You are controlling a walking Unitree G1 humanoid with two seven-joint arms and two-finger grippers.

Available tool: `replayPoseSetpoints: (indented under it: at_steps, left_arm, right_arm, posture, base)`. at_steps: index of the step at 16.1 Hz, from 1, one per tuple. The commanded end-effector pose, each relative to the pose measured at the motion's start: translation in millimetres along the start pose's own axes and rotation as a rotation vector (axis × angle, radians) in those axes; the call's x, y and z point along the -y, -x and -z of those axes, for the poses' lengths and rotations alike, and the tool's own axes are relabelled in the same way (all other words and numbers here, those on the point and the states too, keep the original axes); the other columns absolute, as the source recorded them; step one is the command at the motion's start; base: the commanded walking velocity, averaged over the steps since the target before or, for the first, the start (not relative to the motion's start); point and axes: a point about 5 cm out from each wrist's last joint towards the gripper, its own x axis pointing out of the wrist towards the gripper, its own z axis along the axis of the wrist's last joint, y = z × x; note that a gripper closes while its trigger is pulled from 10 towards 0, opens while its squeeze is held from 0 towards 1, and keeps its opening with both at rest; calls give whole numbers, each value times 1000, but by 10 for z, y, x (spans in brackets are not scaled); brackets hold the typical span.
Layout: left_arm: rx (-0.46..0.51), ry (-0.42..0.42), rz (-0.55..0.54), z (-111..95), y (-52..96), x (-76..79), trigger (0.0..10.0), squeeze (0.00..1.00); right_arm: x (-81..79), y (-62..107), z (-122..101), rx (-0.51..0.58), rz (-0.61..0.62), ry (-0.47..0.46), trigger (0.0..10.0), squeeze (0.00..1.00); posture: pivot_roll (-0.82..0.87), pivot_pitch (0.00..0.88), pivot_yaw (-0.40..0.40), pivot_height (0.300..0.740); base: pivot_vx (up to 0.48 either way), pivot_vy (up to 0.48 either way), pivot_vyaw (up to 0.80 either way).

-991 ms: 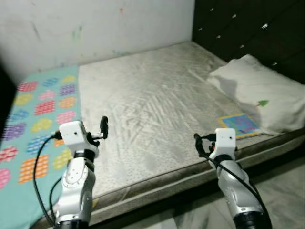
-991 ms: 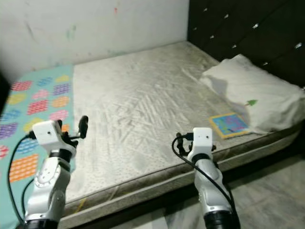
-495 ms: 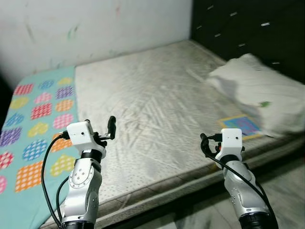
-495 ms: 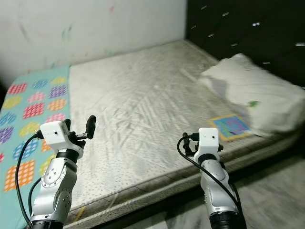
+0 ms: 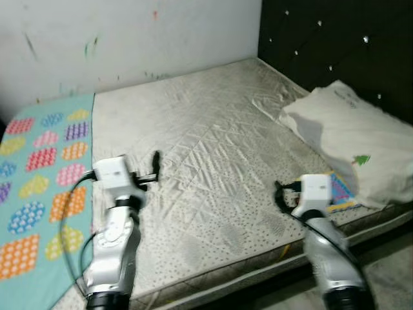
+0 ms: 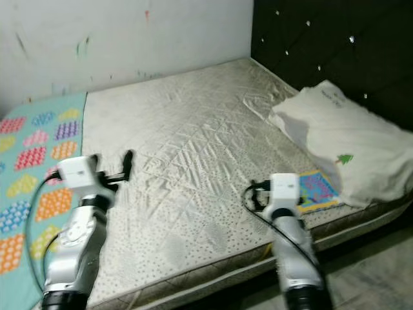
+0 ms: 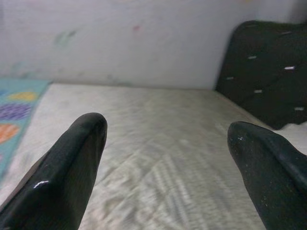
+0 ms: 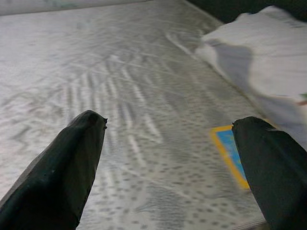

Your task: Clean up the room

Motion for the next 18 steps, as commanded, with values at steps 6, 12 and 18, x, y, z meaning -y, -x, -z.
replayPoseSetpoints:
  at_steps: [6, 12, 18]
  left_arm:
    - [-4, -9, -17, 4, 17, -84, 10000, 0]
    - [-10, -5, -26, 30, 48, -82, 10000, 0]
    - [-19, -6, -32, 64, 47, -80, 10000, 0]
  right_arm:
    - [-102, -19, -47, 33, -42, 32, 10000, 0]
    - [-125, 39, 74, -3, -49, 26, 10000, 0]
    - [-131, 23, 52, 4, -65, 32, 10000, 0]
  posture:
    - [-216, 0, 118, 740]
    - [-211, 0, 103, 740]
    - [-211, 0, 93, 740]
  base:
    - [0, 309, 200]
    - [0, 480, 211]
    - [0, 480, 0]
